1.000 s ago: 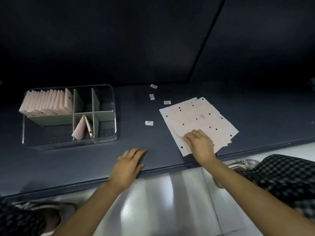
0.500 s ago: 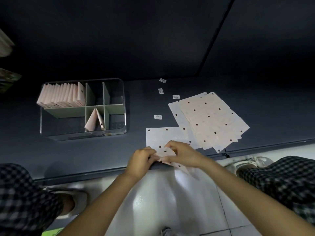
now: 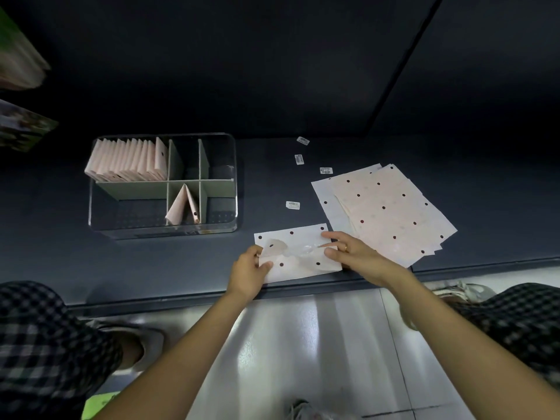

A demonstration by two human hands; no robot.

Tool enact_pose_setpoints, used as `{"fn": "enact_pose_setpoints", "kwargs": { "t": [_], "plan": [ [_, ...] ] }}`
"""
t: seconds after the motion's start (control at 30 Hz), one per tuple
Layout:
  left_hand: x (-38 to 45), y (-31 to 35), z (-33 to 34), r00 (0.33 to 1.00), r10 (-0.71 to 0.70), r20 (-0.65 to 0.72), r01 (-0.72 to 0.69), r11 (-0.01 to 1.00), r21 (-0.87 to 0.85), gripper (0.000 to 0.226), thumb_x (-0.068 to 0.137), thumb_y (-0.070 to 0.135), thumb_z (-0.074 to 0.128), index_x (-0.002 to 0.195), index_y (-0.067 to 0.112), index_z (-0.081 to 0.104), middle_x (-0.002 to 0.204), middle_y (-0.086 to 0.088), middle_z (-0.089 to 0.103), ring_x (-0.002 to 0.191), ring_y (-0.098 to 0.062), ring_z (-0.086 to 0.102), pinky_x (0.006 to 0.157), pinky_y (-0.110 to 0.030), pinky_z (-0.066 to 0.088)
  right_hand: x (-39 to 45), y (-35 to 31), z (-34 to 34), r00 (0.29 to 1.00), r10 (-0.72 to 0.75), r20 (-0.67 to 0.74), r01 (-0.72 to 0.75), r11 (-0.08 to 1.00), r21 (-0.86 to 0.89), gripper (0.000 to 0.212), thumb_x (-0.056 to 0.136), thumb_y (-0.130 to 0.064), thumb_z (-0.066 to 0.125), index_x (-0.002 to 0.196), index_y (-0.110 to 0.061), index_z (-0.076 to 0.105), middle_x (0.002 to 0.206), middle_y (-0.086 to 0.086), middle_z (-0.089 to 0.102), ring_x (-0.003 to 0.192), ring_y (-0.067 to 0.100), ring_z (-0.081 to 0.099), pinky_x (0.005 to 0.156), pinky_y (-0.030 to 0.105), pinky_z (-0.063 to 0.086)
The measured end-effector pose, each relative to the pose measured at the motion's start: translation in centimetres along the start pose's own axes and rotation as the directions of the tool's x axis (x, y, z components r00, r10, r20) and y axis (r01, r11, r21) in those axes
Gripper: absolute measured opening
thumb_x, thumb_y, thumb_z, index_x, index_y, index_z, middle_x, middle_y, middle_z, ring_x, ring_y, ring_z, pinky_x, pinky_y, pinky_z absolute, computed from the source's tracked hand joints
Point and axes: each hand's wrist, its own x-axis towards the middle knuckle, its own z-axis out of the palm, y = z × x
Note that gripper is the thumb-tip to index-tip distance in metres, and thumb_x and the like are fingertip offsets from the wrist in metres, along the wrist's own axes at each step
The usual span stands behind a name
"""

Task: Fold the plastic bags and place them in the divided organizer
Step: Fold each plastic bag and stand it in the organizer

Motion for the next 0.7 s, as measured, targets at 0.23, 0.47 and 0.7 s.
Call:
{"fn": "enact_pose_setpoints", "kwargs": {
  "t": [0.23, 0.47, 0.7],
  "plan": [
    [0.2, -0.1, 0.3, 0.994, -0.079, -0.07, 0.067, 0.984, -0.163, 0.023, 0.086, 0.0, 0.06, 0.108, 0.005, 0.053, 0.106, -0.016, 0.064, 0.097, -0.033, 0.061, 0.091, -0.044, 0.049, 0.8, 0.6, -1.2, 0.976, -0.034, 0.215, 0.013, 0.995, 0.097, 0.077, 0.078, 0.02, 0.055, 0.13, -0.036, 0.047, 0.133, -0.006, 0.051, 0.123, 0.009, 0.05, 0.085, 0.019, 0.047],
    [0.4, -0.3, 0.5, 0.986, -0.079, -0.147, 0.056, 0.987, -0.152, 0.036, 0.099, 0.027, 0.045, 0.089, -0.005, 0.058, 0.075, -0.01, 0.051, 0.074, -0.022, 0.045, 0.068, -0.03, 0.035, 2.2, -0.3, -0.5, 0.999, -0.033, -0.019, 0.032, 0.999, -0.039, 0.031, 0.086, 0.006, 0.059, 0.1, -0.02, 0.067, 0.112, 0.004, 0.065, 0.095, 0.015, 0.061, 0.08, 0.019, 0.053],
    [-1.9, 0.2, 1.0, 0.863, 0.385, -0.327, -0.264, 0.896, 0.357, 0.036, 0.087, 0.016, 0.063, 0.121, 0.009, 0.053, 0.116, -0.01, 0.05, 0.102, -0.026, 0.047, 0.086, -0.037, 0.042, 4.3, -1.8, 0.8, 0.924, -0.021, -0.382, -0.109, 0.943, -0.316, 0.02, 0.086, -0.022, 0.066, 0.081, -0.004, 0.056, 0.084, 0.013, 0.062, 0.08, 0.023, 0.055, 0.076, 0.031, 0.046]
  ]
}}
